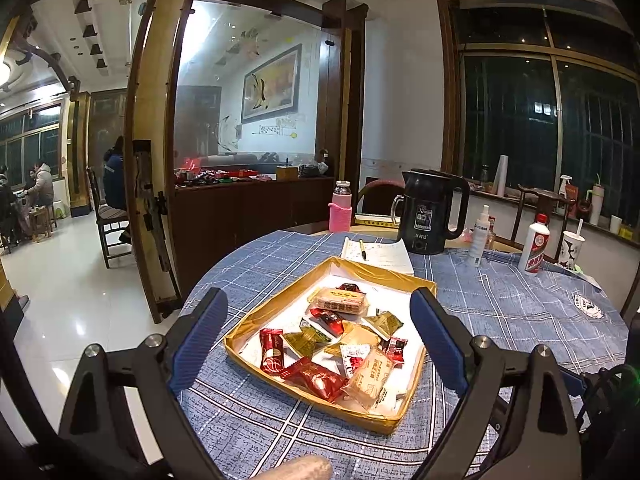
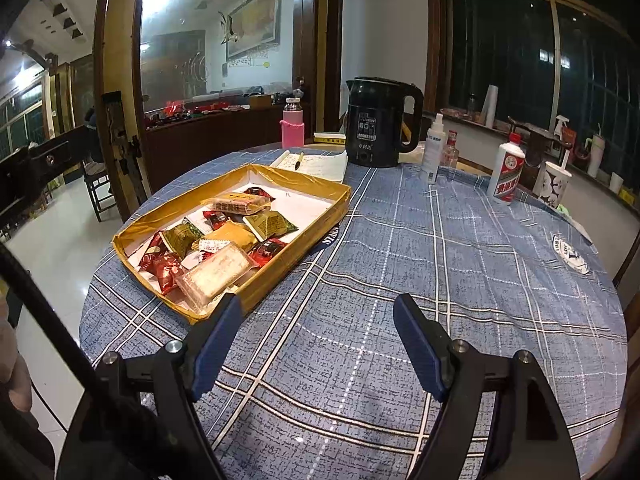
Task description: Organize snacks
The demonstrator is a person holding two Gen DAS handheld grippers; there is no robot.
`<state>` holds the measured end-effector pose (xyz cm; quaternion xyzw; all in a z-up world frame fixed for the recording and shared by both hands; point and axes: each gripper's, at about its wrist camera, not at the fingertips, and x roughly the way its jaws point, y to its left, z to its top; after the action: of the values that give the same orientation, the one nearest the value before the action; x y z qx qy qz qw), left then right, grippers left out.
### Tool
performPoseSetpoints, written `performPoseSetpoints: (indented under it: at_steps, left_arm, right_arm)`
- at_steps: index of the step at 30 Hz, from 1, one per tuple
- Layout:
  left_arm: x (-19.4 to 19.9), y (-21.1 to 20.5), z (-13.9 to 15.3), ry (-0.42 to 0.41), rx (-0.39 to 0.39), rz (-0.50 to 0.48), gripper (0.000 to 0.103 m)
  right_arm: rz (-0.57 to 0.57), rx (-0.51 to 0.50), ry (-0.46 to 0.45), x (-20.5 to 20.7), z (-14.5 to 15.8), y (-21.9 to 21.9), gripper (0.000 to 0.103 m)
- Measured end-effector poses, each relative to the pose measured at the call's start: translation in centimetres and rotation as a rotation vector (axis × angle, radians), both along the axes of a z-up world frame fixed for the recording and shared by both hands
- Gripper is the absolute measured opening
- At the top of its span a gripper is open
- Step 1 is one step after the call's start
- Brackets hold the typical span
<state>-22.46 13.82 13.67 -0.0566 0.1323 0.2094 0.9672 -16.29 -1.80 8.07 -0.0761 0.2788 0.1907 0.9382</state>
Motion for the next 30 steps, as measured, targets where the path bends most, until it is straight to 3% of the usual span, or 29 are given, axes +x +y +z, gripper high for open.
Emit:
performPoseSetpoints:
  at_steps: [12,30]
  left_arm:
    - [1.0,0.1,-1.4,0.061,0.002,-0.001,0.093]
    - [3.3,-0.1,-4.7,0.231,0.029,0.008,0.093]
  right_arm:
    - [0.005,-0.019,0.03,0.4,-0.9,0.5,0.079]
    - [-0.005,-0.047,0.045,0.7,-1.4,1.5,0.079]
